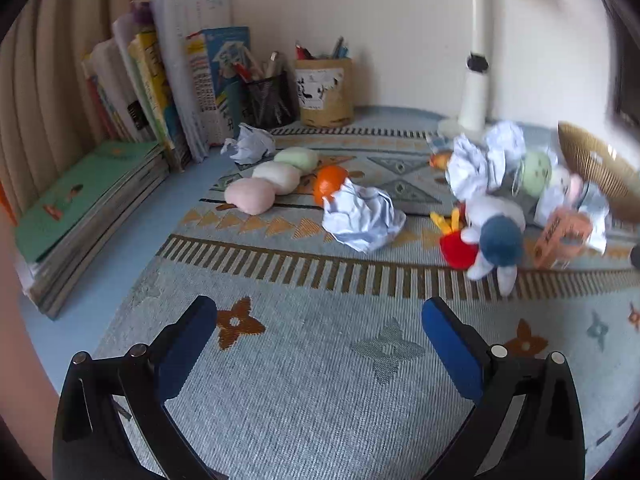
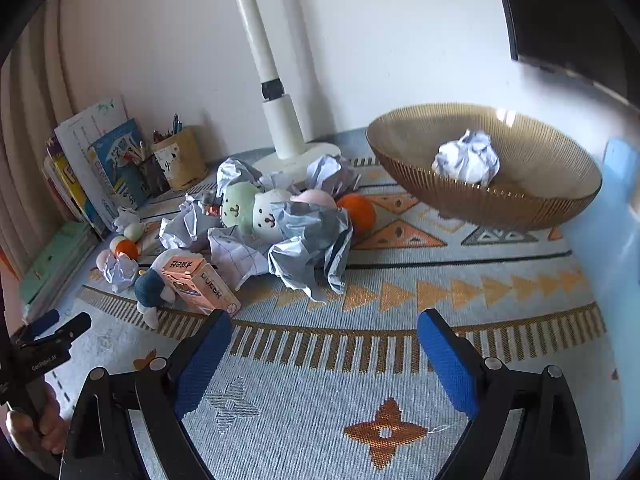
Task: Organize objects
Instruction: 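Grasp a paper ball with the left gripper while the right grasps the pink box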
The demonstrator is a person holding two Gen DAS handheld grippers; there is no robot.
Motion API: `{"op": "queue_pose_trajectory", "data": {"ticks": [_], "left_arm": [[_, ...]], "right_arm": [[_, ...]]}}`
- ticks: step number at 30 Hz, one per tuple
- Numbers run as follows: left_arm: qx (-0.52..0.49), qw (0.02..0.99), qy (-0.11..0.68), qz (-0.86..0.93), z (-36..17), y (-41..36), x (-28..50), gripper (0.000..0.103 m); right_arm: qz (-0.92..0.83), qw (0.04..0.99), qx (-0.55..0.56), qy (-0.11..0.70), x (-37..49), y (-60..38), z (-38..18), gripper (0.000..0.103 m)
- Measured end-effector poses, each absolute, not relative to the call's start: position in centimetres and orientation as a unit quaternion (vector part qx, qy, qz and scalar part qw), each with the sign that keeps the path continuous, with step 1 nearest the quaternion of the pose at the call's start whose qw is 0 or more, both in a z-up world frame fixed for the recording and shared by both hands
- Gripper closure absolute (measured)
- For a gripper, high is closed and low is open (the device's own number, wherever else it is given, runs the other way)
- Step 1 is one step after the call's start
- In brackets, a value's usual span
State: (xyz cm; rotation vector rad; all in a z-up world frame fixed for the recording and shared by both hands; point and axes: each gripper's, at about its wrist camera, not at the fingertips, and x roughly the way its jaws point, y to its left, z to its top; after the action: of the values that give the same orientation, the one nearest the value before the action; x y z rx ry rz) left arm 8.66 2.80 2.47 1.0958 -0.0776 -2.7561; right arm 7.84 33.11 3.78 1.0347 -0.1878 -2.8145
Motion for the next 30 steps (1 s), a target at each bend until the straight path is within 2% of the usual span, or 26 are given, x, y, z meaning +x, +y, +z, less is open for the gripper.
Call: {"op": "queue_pose_trajectory", "data": {"ticks": [9,14,17,20,22,24,25,26,27,28,30], "left_arm": [[0.376,0.090,-0.019,-0.922,2.2,2.6,8.7,0.001],[0.367,0.079,0.006,-0.927,2.8,1.9,8.6,0.001],[0.363,0.045,0.063,-0.929,4.0,0.3,7.6,0.001],[0.368,0.027,0.130,-0.920,4.5,-1.5,5.5,0.001],[0.385,0.014,0.158,-0.909,3.8,-2.1,3.3,0.001],[0.403,0.011,0.159,-0.901,2.8,-1.8,1.8,0.002],[0.411,0.010,0.158,-0.898,2.1,-1.6,1.0,0.005],[0.414,0.010,0.162,-0.896,1.7,-1.5,0.7,0.012],[0.419,0.010,0.165,-0.893,1.5,-1.4,0.5,0.017],[0.420,0.007,0.171,-0.891,1.3,-1.3,0.3,0.025],[0.416,0.010,0.176,-0.892,1.0,-1.4,0.3,0.042]], "right_arm": [[-0.938,0.064,0.339,0.008,8.1,30.7,3.6,0.009],[-0.932,0.080,0.352,-0.027,7.6,31.8,3.5,0.009],[-0.890,0.168,0.419,-0.067,6.4,31.1,3.1,0.009],[-0.874,0.232,0.415,-0.103,6.2,29.1,4.6,0.009],[-0.888,0.218,0.398,-0.067,5.8,27.2,5.5,0.009],[-0.900,0.180,0.396,0.007,4.6,24.8,5.3,0.009],[-0.898,0.176,0.402,0.022,4.1,24.1,4.9,0.012],[-0.894,0.178,0.409,0.025,3.6,23.6,4.5,0.027],[-0.886,0.188,0.424,0.019,2.7,23.2,3.9,0.032],[-0.883,0.188,0.431,0.016,2.2,23.1,3.6,0.036],[-0.885,0.174,0.432,0.013,1.1,22.8,3.1,0.038]]}}
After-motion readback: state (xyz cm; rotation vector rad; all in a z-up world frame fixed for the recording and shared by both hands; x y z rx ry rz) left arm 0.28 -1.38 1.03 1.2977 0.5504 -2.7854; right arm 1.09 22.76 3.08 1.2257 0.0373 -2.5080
